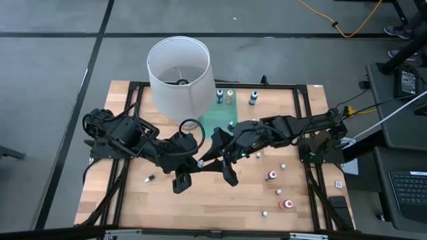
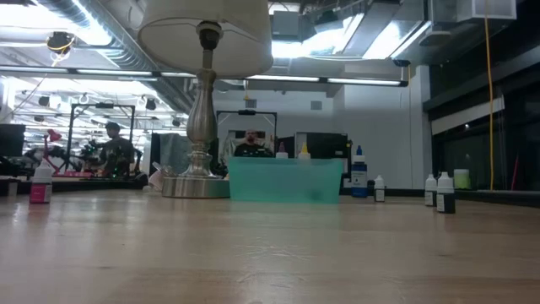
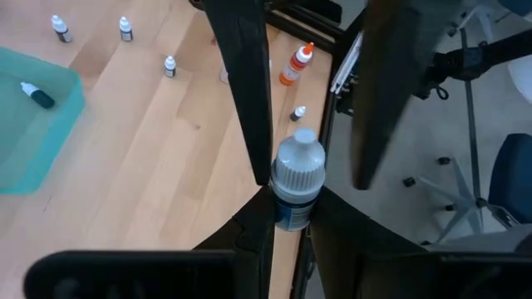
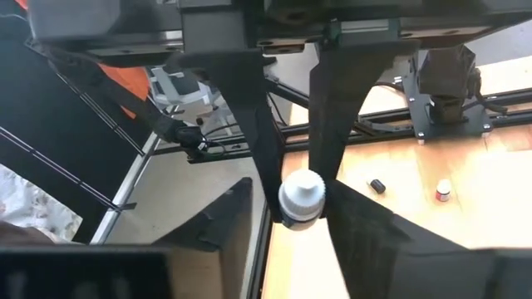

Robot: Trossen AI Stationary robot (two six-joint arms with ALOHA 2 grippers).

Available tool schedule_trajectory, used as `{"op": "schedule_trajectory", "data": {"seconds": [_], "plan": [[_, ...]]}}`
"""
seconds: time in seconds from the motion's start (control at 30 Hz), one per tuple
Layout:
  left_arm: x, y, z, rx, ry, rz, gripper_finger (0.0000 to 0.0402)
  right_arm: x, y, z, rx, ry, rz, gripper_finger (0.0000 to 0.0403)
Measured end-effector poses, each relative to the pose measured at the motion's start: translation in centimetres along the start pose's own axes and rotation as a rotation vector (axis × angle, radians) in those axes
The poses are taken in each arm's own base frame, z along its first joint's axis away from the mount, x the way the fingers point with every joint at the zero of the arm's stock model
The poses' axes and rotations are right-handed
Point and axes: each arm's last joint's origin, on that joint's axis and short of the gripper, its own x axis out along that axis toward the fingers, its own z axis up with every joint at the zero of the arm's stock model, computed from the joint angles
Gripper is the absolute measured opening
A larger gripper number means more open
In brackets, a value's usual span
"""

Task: Pick & Place food coloring
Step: Put the small light blue food coloring bottle into the green bin

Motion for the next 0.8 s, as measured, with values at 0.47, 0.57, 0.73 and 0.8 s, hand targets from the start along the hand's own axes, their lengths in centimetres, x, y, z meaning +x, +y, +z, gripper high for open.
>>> {"op": "schedule_trajectory", "data": {"seconds": [0.47, 0.57, 0.73, 0.8], "plan": [[0.04, 0.07, 0.05, 0.003, 0.004, -0.001, 0.0072, 0.00, -0.01, 0.00, -0.005, 0.004, 0.007, 0.0060], [0.04, 0.08, 0.06, -0.017, 0.002, 0.001, 0.0086, 0.00, 0.02, -0.01, -0.006, 0.004, 0.008, 0.0060], [0.03, 0.07, 0.04, -0.027, 0.001, 0.003, 0.0123, 0.01, 0.24, -0.07, -0.024, 0.003, 0.014, 0.0053], [0.02, 0.05, -0.01, -0.026, 0.001, 0.006, 0.0147, 0.01, 0.24, -0.08, -0.024, 0.004, 0.014, 0.0054]]}}
